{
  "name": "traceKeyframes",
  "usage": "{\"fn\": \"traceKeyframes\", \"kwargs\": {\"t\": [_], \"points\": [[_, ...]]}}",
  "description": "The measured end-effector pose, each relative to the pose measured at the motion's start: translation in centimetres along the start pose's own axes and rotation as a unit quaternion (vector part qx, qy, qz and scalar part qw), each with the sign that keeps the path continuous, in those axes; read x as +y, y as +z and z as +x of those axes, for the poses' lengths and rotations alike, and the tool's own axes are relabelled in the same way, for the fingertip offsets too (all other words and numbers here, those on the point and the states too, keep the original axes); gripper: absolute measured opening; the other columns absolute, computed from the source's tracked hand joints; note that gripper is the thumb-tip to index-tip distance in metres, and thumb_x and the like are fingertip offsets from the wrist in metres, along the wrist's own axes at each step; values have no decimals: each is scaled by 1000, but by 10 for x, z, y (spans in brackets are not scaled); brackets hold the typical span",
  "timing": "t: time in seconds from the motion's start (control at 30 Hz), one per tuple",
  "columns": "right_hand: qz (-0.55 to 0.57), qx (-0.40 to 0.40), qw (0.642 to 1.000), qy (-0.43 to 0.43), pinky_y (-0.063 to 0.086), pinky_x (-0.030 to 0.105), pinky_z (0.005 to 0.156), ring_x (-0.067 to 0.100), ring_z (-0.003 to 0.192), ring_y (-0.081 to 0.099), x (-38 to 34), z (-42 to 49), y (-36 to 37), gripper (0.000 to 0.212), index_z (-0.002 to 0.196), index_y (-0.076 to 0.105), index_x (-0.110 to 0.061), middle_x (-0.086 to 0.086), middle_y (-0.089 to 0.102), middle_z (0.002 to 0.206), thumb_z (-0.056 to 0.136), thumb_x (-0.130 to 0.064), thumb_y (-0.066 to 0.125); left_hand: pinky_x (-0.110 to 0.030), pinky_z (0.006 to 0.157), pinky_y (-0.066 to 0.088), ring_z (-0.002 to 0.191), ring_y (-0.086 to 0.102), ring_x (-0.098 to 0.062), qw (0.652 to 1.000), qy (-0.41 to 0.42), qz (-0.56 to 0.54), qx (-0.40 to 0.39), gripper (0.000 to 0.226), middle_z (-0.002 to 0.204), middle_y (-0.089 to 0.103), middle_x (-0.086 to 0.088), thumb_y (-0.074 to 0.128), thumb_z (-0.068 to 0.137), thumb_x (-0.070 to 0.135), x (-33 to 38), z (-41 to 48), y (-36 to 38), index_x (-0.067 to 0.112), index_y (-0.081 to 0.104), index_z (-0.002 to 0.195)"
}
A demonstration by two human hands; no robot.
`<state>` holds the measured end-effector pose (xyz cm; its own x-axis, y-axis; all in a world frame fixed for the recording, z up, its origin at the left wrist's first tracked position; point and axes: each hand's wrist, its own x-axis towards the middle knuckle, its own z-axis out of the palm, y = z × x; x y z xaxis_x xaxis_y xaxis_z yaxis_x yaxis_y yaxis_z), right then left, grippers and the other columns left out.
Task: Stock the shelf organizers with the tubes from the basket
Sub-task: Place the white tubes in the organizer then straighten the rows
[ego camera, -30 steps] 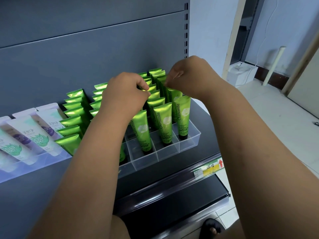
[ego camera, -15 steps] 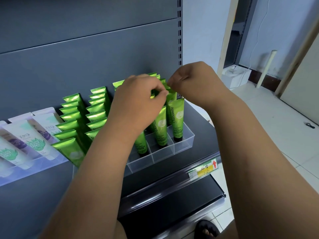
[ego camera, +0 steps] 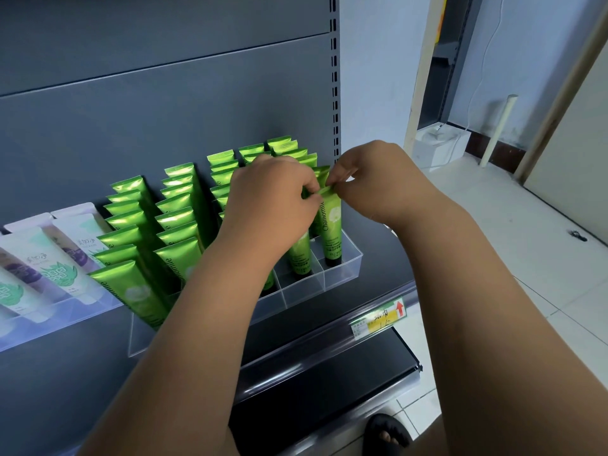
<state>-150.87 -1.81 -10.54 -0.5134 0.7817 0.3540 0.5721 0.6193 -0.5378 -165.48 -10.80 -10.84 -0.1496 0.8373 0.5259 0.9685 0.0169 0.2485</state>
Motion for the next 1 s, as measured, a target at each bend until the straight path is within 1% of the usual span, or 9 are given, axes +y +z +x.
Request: {"fn": "traceKeyframes", "kwargs": {"t": [0.2, 0.33, 0.47, 0.63, 0.77, 1.0], "points": [[-9, 7, 1000, -19, 56, 37, 87, 18, 96, 68, 4, 3, 0, 25, 91, 81, -25, -1, 77, 97, 85, -6, 65, -44, 84, 52, 96, 60, -22, 1000, -6, 12, 2, 6, 87, 70, 9, 72, 86, 26, 2, 4, 3, 27, 75, 80], [-16, 10, 1000, -25, 56, 37, 86, 17, 94, 68, 3, 4, -1, 27, 90, 81, -26, -2, 77, 96, 85, -6, 65, -46, 85, 52, 98, 59, -23, 1000, -14, 11, 6, 6, 87, 69, 8, 72, 85, 26, 2, 4, 3, 26, 76, 80], [-17, 14, 999, -29, 56, 36, 86, 16, 94, 68, 3, 4, -1, 28, 89, 82, -25, -4, 76, 97, 83, -4, 65, -44, 86, 51, 99, 59, -23, 1000, -8, 26, 8, 7, 86, 69, 8, 71, 86, 25, 4, 3, 4, 25, 76, 81], [-13, 8, 1000, -4, 57, 36, 86, 14, 95, 67, 3, 3, -3, 32, 88, 82, -26, -6, 76, 96, 80, -3, 62, -44, 86, 51, 98, 59, -24, 1000, -7, 23, 5, 7, 85, 69, 7, 71, 86, 24, 6, 2, 6, 26, 75, 81], [4, -2, 1000, 24, 59, 36, 85, 14, 94, 68, 4, 3, -3, 35, 87, 81, -29, -6, 76, 93, 77, -3, 60, -46, 87, 50, 101, 58, -24, 1000, -3, 25, 5, 5, 88, 69, 8, 71, 87, 28, 8, 1, 6, 28, 75, 84], [9, -17, 999, 31, 59, 36, 86, 13, 94, 67, 0, 0, -4, 35, 90, 81, -29, -7, 76, 94, 76, -3, 60, -47, 87, 50, 101, 58, -24, 1000, -4, 26, 2, 4, 91, 70, 9, 71, 86, 32, 6, 0, 6, 31, 75, 87]]}}
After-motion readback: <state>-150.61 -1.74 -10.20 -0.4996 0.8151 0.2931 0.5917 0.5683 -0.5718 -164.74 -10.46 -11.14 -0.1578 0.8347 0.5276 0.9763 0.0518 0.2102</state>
